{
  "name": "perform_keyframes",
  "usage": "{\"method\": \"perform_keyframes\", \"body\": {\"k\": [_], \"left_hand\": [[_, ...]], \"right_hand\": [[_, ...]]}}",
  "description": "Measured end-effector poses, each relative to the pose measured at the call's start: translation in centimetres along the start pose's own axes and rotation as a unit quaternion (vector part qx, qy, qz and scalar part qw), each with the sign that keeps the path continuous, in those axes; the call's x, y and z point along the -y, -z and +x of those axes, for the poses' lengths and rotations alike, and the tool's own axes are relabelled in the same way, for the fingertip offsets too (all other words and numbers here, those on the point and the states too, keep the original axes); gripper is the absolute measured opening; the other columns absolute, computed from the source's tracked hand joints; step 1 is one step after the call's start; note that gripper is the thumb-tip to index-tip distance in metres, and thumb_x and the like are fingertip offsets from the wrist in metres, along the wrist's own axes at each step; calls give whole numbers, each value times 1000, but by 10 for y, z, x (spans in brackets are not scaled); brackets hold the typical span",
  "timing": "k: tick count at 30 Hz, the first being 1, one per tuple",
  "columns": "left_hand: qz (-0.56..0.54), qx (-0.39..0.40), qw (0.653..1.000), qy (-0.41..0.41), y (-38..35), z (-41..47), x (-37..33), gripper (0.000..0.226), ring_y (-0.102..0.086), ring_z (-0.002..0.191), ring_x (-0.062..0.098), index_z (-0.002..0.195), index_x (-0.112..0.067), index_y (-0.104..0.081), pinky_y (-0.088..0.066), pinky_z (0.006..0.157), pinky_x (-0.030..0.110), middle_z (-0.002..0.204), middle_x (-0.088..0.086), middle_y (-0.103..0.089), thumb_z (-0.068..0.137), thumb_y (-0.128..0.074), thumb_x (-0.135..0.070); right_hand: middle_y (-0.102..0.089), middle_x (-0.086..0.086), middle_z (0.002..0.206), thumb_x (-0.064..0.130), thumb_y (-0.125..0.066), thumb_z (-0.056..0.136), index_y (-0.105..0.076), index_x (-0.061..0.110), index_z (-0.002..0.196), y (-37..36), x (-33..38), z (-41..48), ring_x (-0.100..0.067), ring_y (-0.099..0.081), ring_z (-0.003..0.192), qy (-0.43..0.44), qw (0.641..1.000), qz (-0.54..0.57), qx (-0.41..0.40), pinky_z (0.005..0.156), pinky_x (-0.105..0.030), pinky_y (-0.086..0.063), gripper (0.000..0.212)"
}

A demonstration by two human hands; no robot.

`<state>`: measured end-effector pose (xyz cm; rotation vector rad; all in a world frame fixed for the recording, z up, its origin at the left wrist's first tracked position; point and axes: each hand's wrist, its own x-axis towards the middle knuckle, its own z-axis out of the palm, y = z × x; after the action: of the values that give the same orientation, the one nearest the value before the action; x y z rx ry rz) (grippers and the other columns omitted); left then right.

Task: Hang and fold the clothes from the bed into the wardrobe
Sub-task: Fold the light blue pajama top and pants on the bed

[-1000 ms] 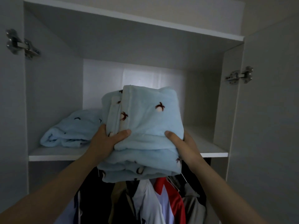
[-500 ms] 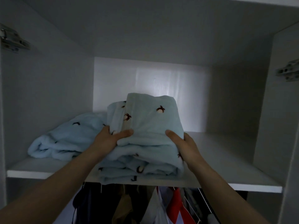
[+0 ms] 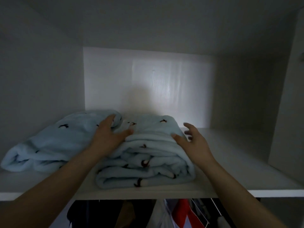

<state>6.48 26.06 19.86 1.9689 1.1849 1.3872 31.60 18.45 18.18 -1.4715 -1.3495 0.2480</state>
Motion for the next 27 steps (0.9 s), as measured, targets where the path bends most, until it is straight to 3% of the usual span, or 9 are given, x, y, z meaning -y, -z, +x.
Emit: {"method": "perform_keyframes", "body": {"k": [2, 4, 7, 11, 15, 18, 21, 27], "left_hand": [[33, 24, 991, -130, 2, -8, -10, 55, -43, 125, 3, 136, -34, -46, -31, 108, 21, 137, -14, -46, 85, -63, -44], [80, 103, 966, -224, -1, -20, -15, 41, -41, 125, -4, 127, -44, -45, -28, 108, 14, 137, -18, -45, 88, -53, -52], [187, 162, 927, -283, -1, -33, -8, 60, -29, 130, -7, 137, -42, -37, -16, 108, 8, 142, -21, -34, 83, -48, -67], [267, 202, 891, -307, 0, -46, 11, 94, -4, 140, -2, 140, -46, -7, -4, 114, 15, 147, -25, -8, 67, -52, -82], [342, 235, 861, -292, 1, -44, 27, 88, 19, 144, 8, 140, -50, 15, 0, 120, 33, 151, -25, 19, 75, -36, -82], [347, 242, 853, -306, -1, -35, 30, 83, 14, 142, 3, 137, -47, 17, 13, 114, 18, 151, -19, 19, 85, -45, -66], [364, 244, 842, -314, -7, -26, 32, 79, 14, 138, -2, 134, -47, 17, 19, 107, 10, 153, -15, 18, 88, -44, -62], [404, 273, 833, -262, -9, 0, 47, 82, 8, 146, 14, 136, -46, 20, 2, 118, 28, 156, -10, 17, 88, -45, -62]], "right_hand": [[-57, 13, 125, 37, -64, 90, -53, 29, 133, 2, 5, -7, 2, -55, 108, 74, 997, 7, 31, 88, -6, -43, 45], [-57, 16, 126, 37, -62, 90, -61, 29, 127, 2, 9, -18, 6, -53, 114, 118, 989, 1, 86, 102, -18, -42, 37], [-48, 18, 138, 51, -60, 82, -53, 37, 132, 7, 12, -32, 13, -39, 127, 188, 969, -60, 147, 107, -10, -30, 53], [-18, 25, 155, 66, -60, 73, -29, 46, 145, 15, 1, -43, 14, -6, 141, 221, 936, -203, 185, 111, -4, -8, 81], [1, 28, 156, 68, -60, 72, -13, 52, 145, 12, -3, -44, 13, 12, 141, 243, 906, -273, 213, 107, 0, 4, 88], [3, 26, 156, 68, -59, 72, -8, 55, 143, 8, -7, -39, 9, 14, 141, 237, 900, -290, 223, 103, 2, 8, 88], [2, 27, 156, 65, -65, 74, -10, 52, 146, 4, -14, -29, 8, 12, 142, 226, 905, -278, 229, 101, 4, 8, 91], [3, 16, 159, 59, -73, 72, -10, 42, 151, -19, -21, 1, -3, 7, 145, 203, 902, -282, 256, 117, -23, -5, 103]]}}
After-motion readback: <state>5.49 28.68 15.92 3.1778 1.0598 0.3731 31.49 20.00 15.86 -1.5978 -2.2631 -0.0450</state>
